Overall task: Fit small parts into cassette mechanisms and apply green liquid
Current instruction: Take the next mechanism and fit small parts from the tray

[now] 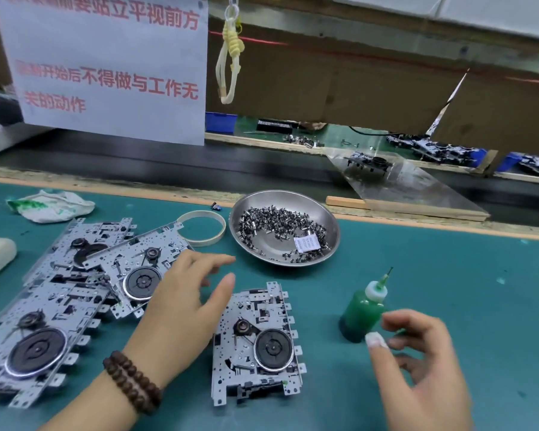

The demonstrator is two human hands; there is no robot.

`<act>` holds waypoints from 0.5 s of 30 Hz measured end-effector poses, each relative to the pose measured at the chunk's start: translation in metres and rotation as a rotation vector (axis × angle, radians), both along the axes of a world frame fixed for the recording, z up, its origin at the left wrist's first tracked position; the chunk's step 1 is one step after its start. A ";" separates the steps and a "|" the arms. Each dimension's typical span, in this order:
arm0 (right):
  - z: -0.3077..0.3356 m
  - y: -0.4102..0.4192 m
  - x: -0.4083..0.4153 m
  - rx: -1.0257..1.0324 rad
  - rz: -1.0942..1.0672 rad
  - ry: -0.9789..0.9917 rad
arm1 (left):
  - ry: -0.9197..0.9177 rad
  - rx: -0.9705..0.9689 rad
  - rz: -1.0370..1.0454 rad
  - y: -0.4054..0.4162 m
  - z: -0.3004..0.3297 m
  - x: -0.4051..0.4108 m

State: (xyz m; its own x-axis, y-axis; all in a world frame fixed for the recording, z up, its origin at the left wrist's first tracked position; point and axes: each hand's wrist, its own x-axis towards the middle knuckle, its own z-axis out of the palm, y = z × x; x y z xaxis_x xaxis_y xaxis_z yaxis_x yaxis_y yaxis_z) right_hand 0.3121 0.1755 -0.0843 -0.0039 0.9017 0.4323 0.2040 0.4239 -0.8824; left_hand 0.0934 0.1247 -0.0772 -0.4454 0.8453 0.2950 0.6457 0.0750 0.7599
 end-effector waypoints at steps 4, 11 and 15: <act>-0.006 0.020 0.018 -0.186 0.053 -0.122 | -0.040 -0.238 0.051 -0.021 -0.011 0.000; -0.009 0.044 0.009 -0.270 0.239 -0.424 | -0.674 -0.237 0.028 -0.020 -0.010 0.007; -0.003 0.044 0.000 -0.245 0.327 -0.296 | -0.804 -0.177 0.008 -0.015 -0.008 0.013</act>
